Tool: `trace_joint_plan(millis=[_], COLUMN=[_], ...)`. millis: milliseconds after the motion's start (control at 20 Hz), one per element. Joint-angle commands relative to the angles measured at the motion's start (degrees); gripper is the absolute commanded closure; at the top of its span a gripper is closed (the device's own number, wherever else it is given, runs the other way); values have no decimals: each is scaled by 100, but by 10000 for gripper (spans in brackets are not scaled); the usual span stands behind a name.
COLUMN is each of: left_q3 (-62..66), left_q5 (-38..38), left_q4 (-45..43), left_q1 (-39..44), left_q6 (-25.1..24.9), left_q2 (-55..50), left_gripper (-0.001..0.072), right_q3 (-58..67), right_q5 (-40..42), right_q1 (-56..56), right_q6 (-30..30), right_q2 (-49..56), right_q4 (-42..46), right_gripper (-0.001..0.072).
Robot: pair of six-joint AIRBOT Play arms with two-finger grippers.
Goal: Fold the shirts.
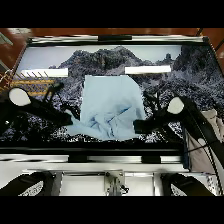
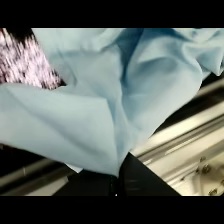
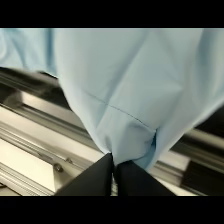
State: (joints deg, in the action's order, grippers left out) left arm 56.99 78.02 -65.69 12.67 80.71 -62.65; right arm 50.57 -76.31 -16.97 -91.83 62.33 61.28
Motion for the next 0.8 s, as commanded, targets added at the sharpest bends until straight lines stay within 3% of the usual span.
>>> trace_joint_plan(millis=[0,50,100,250,400,750], left_q3=[-817,-761,-621,254,914,1010], left_q5=[-83,-83,-66,-11,-389,-540], left_q4=[-15,26,-42,-142,-144,229], left_q1=[275,260,192,-339,-688,-170], left_q6=[168,168,166,160,76,-52], left_q2=[52,59,70,72,-52,-1624], left_gripper=[359,62,22,24,38,38], right_q3=[-901,-835,-669,232,1062,1432], right_q5=[236,221,216,280,918,651], right_q1=[-37,-20,-22,282,1003,1231], right_q6=[-308,-264,-208,-175,-125,306], right_q2=[-520,-586,-662,-772,-507,1532], right_q4=[-144,-205,-181,-7,24,-188], right_gripper=[225,168,168,168,168,168])
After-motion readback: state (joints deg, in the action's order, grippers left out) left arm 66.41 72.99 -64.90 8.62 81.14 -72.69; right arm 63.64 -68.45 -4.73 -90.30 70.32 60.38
